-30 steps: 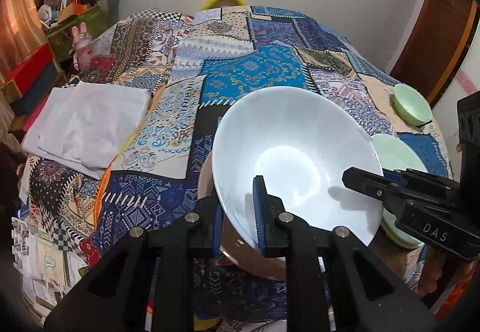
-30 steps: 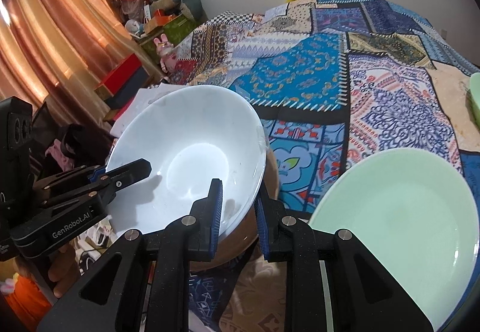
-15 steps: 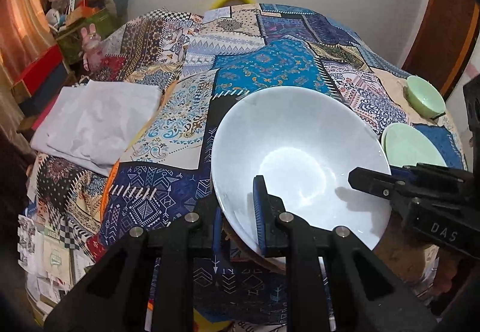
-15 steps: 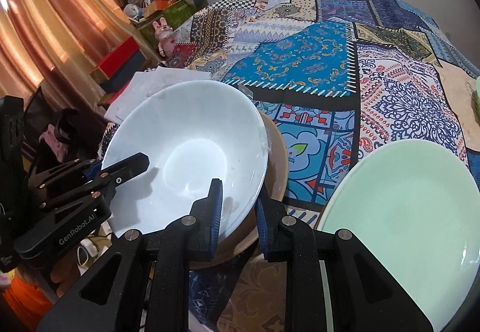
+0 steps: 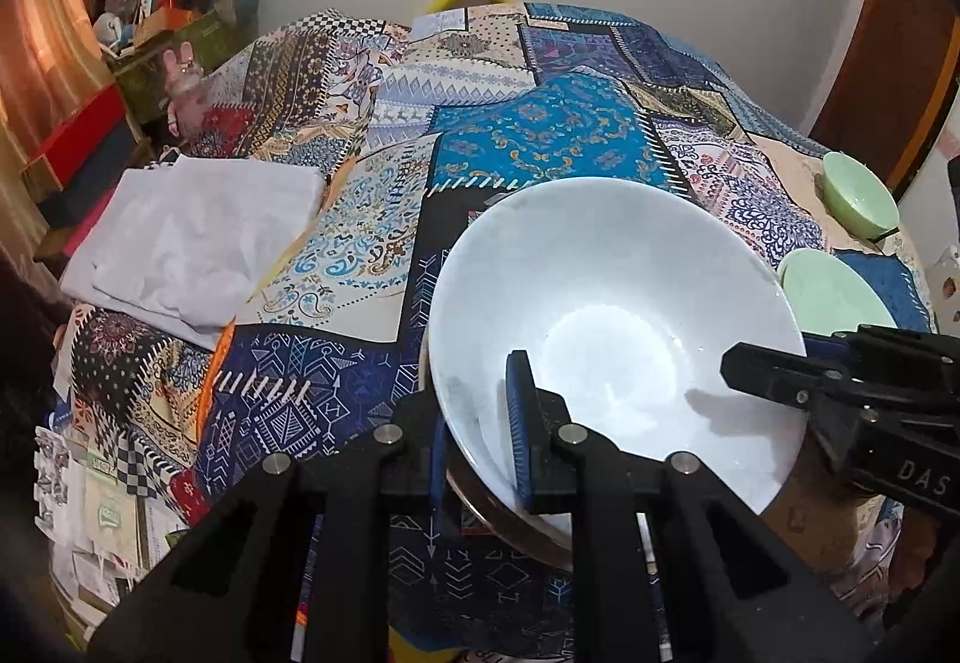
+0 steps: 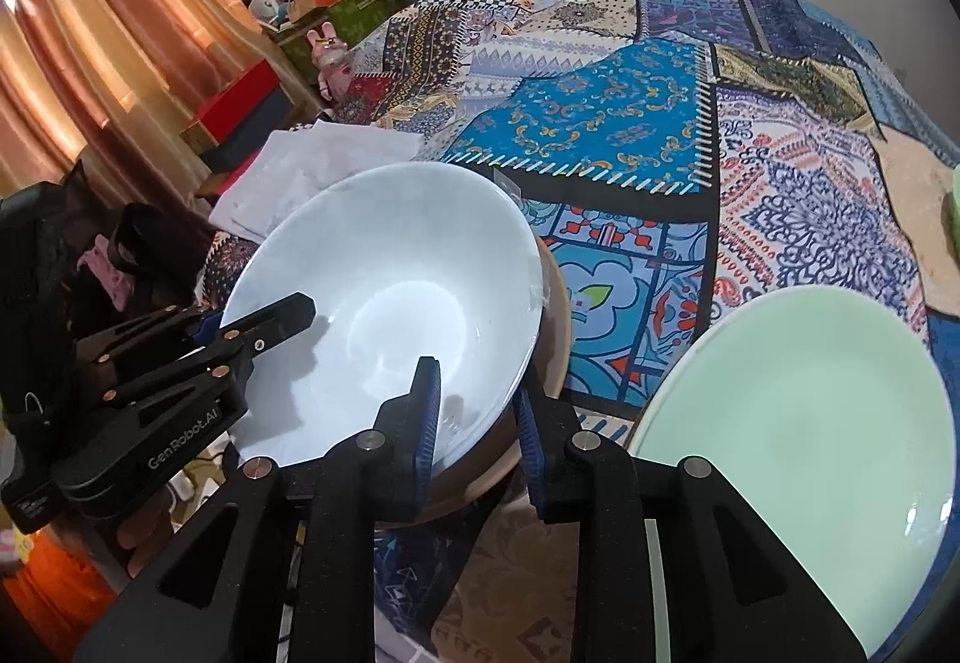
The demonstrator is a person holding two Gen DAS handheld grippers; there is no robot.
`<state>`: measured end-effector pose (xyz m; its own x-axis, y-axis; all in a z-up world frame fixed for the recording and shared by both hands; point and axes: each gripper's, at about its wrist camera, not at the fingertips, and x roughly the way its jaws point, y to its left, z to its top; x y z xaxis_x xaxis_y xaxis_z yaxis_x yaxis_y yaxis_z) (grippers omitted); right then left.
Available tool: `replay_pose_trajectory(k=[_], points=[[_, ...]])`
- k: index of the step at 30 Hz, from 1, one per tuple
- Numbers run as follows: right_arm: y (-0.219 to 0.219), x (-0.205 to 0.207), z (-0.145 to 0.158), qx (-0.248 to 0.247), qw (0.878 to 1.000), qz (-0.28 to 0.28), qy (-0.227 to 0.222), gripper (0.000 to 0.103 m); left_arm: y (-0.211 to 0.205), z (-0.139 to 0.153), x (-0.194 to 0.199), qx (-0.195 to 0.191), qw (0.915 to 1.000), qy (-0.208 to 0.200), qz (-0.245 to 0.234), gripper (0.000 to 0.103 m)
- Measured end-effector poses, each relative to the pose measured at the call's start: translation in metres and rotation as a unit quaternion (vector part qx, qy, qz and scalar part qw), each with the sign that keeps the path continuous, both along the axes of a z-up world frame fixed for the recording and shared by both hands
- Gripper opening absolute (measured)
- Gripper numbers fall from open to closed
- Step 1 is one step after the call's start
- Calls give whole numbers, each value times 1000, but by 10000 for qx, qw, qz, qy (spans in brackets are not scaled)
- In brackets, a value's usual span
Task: Organize plates and bowls
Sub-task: 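Set the white dotted bowl into the plate stack and open the left tool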
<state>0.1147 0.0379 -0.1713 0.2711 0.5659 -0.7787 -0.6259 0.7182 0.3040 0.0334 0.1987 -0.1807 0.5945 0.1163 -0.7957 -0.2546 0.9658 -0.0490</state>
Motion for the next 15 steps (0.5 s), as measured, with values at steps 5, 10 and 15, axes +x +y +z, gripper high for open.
replay_pose_trajectory(k=[5, 10, 15], points=[[-8, 4, 2, 111, 9999, -110, 29, 24, -5, -3, 3, 58, 10000, 24, -4, 20], [-19, 6, 5, 321, 9991, -277, -52, 25, -7, -6, 4, 74, 10000, 33, -12, 20], [-20, 1, 8, 222, 9994, -209, -173, 25, -19, -5, 8, 468, 9987, 154, -153, 20]])
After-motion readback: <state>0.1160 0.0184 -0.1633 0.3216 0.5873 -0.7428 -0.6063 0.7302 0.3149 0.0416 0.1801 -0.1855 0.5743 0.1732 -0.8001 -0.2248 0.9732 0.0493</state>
